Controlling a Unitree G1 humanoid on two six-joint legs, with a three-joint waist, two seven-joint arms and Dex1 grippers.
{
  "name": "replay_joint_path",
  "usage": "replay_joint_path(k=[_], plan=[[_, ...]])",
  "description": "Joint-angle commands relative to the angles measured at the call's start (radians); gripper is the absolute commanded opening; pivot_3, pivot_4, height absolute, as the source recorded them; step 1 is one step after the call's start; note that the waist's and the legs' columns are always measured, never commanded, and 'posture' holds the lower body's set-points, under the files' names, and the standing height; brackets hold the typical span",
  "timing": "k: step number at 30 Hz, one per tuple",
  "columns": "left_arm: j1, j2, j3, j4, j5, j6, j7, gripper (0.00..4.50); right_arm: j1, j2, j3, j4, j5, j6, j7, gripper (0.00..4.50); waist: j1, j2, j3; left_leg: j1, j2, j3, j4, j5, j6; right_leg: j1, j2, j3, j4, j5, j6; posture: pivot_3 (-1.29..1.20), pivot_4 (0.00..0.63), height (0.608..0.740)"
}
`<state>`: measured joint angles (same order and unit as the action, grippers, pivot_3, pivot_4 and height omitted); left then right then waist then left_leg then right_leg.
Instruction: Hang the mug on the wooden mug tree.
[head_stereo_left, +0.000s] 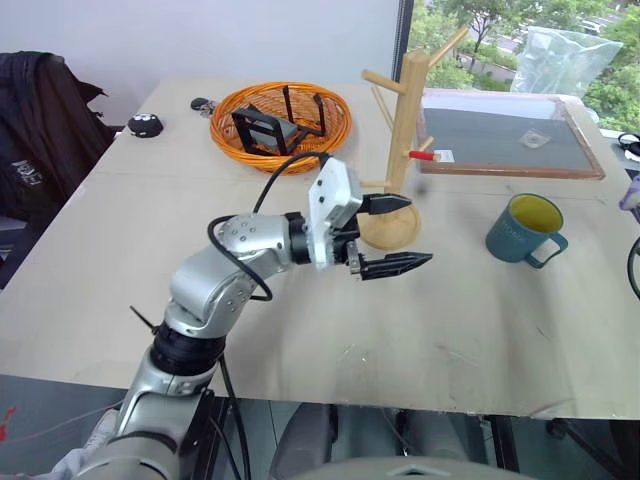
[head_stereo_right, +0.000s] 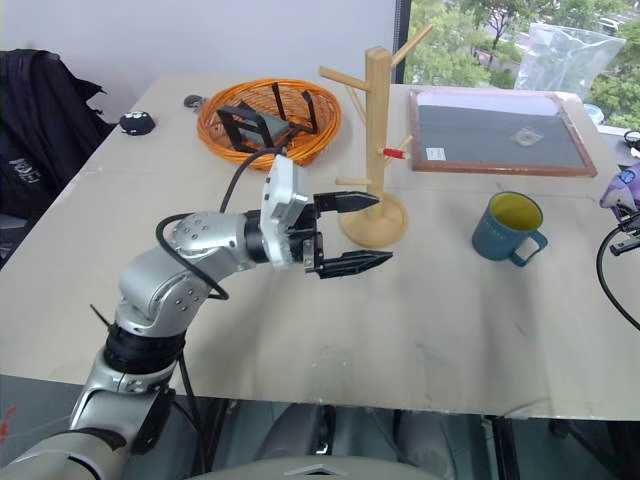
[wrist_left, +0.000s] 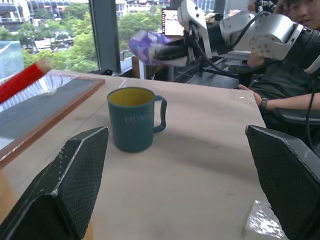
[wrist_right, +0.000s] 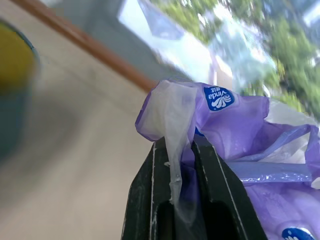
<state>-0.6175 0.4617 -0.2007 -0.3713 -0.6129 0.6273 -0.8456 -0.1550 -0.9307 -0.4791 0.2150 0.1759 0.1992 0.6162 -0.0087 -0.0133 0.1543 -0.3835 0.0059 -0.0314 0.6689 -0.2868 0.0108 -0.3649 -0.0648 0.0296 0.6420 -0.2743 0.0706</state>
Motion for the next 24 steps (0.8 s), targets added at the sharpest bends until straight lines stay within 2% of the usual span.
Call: replay_joint_path(k=[1,2,4,5,6,9,11,15,19,21,24], plan=[[-0.042,-0.028,-0.031,0.017,0.026,-0.018,-0.013,4.5,-0.07,-0.022,0.036,0.114,-0.031,-0.083,0.005,0.09,-0.009,0.0,0.0,0.0,0.0,0.0,0.0,0.0,0.0,0.0,0.0,0.001,0.0,0.0,0.0,0.0,0.15,0.737],[-0.049,-0.036,-0.037,0.025,0.033,-0.017,-0.017,4.5,-0.082,-0.022,0.056,0.146,-0.045,-0.101,0.011,0.59,-0.01,0.0,0.0,0.0,0.0,0.0,0.0,0.0,-0.001,0.0,0.0,0.001,0.0,0.0,0.0,0.0,0.15,0.737],[-0.058,-0.046,-0.045,0.035,0.044,-0.023,-0.022,4.5,-0.09,-0.023,0.077,0.178,-0.056,-0.117,0.022,0.93,-0.01,0.0,0.0,0.0,0.0,0.0,0.0,0.001,-0.002,0.0,0.0,0.001,0.0,0.0,0.0,0.0,0.15,0.737],[-0.062,-0.052,-0.047,0.039,0.048,-0.024,-0.023,4.5,-0.094,-0.022,0.079,0.187,-0.056,-0.128,0.021,1.58,-0.008,0.0,0.0,0.0,0.0,-0.001,-0.001,0.002,-0.003,-0.001,0.0,0.001,-0.001,0.0,0.0,0.0,0.15,0.737],[-0.064,-0.057,-0.047,0.042,0.051,-0.024,-0.024,4.5,-0.097,-0.022,0.078,0.193,-0.053,-0.137,0.019,1.88,-0.007,0.001,0.0,0.0,0.0,-0.001,-0.001,0.002,-0.004,-0.001,0.0,0.001,-0.001,0.0,0.0,0.0,0.15,0.737],[-0.069,-0.069,-0.047,0.042,0.062,-0.023,-0.025,4.5,-0.079,-0.008,0.033,0.145,-0.016,-0.141,0.001,3.32,-0.004,0.001,0.001,-0.001,0.0,-0.001,0.0,0.002,-0.004,-0.001,0.0,0.001,-0.001,0.0,0.0,0.0,0.15,0.737],[-0.063,-0.066,-0.045,0.03,0.07,-0.018,-0.023,4.5,-0.005,0.026,-0.038,0.0,0.061,-0.071,0.005,4.24,0.001,0.001,0.001,-0.002,0.0,-0.001,0.0,0.002,-0.004,-0.001,0.0,0.001,-0.001,0.0,0.0,0.0,0.15,0.737],[-0.035,-0.027,-0.042,-0.006,0.084,0.001,-0.028,4.5,0.177,0.144,-0.135,-0.391,0.248,0.197,-0.042,4.24,0.003,0.001,0.0,-0.005,0.001,-0.005,-0.001,0.002,-0.004,-0.003,0.0,-0.001,-0.001,0.0,0.0,0.0,0.15,0.737],[-0.006,0.027,-0.059,-0.03,0.114,0.023,-0.023,4.5,0.32,0.312,-0.076,-0.712,0.337,0.399,-0.191,4.24,0.0,0.002,0.0,-0.008,0.001,-0.005,0.001,0.002,-0.004,-0.006,0.0,-0.001,0.001,0.0,0.0,0.0,0.15,0.737],[0.005,0.04,-0.08,-0.027,0.156,0.013,-0.006,4.5,0.325,0.396,-0.022,-0.769,0.329,0.445,-0.277,4.24,-0.003,0.001,0.0,-0.007,0.001,-0.005,0.001,0.002,-0.004,-0.006,0.0,-0.001,0.001,0.0,0.0,0.0,0.15,0.737],[0.009,0.03,-0.099,-0.025,0.202,0.019,0.04,4.5,0.289,0.472,0.037,-0.745,0.258,0.441,-0.369,4.24,-0.002,0.001,0.0,-0.007,0.0,-0.004,0.002,0.0,-0.001,-0.006,0.0,0.0,0.002,0.0,0.001,0.0,0.15,0.737]])
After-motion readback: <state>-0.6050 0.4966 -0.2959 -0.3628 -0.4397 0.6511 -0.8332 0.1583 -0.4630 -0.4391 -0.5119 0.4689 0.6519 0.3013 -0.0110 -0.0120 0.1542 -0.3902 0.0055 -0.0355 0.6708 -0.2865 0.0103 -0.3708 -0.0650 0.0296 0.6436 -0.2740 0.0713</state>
